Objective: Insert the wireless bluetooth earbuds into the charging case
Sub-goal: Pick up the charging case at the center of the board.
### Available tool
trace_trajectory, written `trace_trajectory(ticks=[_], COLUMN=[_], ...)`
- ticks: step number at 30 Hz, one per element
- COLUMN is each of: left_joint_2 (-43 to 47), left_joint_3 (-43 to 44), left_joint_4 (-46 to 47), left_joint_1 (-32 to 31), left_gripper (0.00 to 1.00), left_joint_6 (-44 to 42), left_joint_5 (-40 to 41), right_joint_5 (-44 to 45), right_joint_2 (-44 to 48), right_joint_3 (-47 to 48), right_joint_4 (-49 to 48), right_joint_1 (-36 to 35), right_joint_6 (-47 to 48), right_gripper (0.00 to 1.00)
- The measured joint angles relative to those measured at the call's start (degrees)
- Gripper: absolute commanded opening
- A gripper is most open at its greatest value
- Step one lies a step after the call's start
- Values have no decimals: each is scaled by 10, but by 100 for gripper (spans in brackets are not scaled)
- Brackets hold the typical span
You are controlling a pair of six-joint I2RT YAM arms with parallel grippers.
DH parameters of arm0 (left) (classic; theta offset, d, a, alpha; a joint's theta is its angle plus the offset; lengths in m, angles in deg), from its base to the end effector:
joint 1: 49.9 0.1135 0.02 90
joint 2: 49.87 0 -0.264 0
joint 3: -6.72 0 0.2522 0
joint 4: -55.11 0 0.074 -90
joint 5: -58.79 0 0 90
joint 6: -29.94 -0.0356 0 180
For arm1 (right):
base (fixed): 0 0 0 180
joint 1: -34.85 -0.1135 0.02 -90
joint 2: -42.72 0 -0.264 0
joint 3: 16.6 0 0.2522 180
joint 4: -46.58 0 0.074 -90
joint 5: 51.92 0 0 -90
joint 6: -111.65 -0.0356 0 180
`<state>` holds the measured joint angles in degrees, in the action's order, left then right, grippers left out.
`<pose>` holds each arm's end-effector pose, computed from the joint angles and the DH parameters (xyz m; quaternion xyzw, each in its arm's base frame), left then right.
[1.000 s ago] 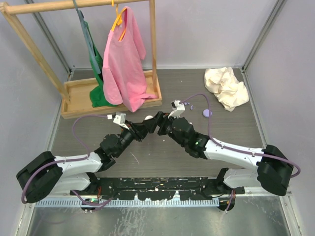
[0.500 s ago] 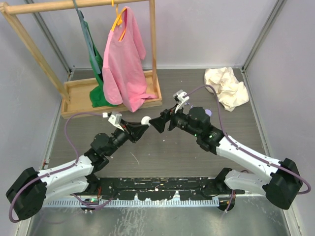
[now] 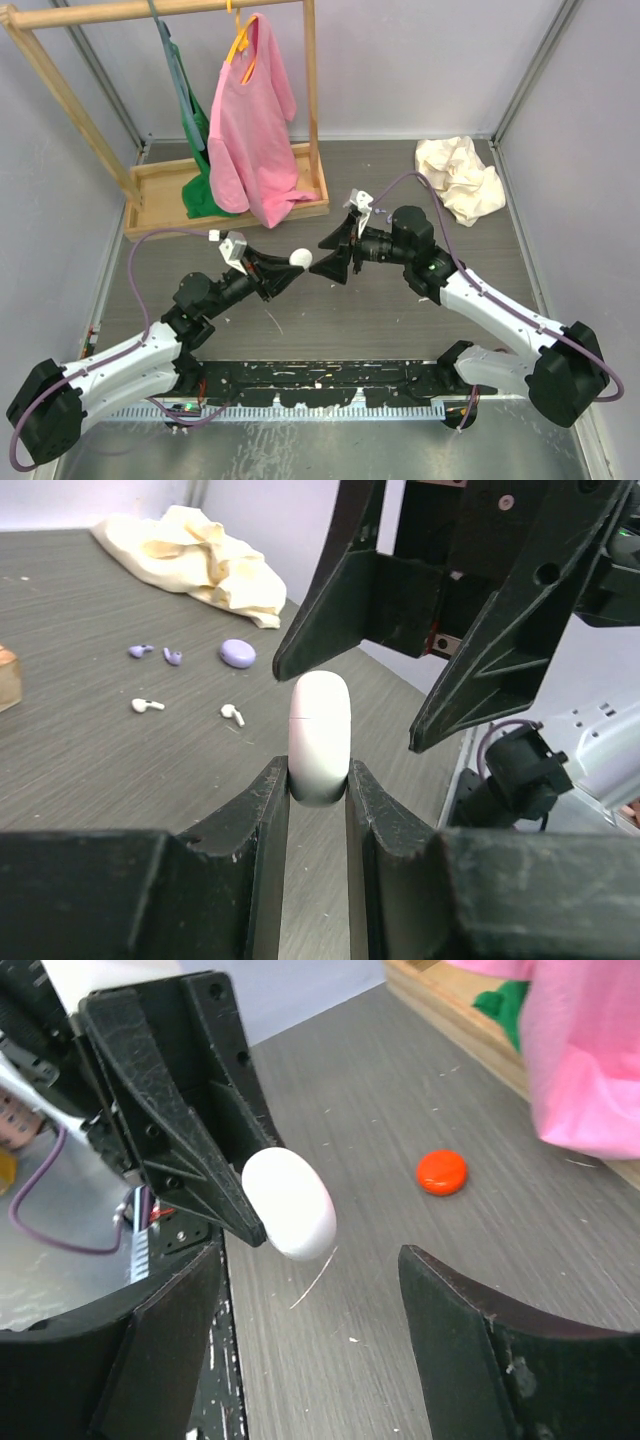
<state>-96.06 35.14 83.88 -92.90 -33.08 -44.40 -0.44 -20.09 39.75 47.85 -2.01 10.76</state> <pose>0.1291 -0.1315 0.2478 0.1758 0.6134 -0.4994 0.5861 0.1874 0.1682 0.3063 -0.3712 0.6441 0.4785 0.4673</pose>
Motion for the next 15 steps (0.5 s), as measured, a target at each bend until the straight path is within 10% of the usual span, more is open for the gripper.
trace_trajectory(ticks=[15], left_joint_2=[-13], left_joint_3=[4], left_joint_4=[15], left_joint_1=[0], left_gripper=[1], left_joint_6=[16], left_joint_5=[-72], right_joint_5=[-138], right_joint_2=[-28], right_joint_3=[0], right_joint_4=[-30], right_joint_1=[0], right_joint_6=[22], right_gripper=[50])
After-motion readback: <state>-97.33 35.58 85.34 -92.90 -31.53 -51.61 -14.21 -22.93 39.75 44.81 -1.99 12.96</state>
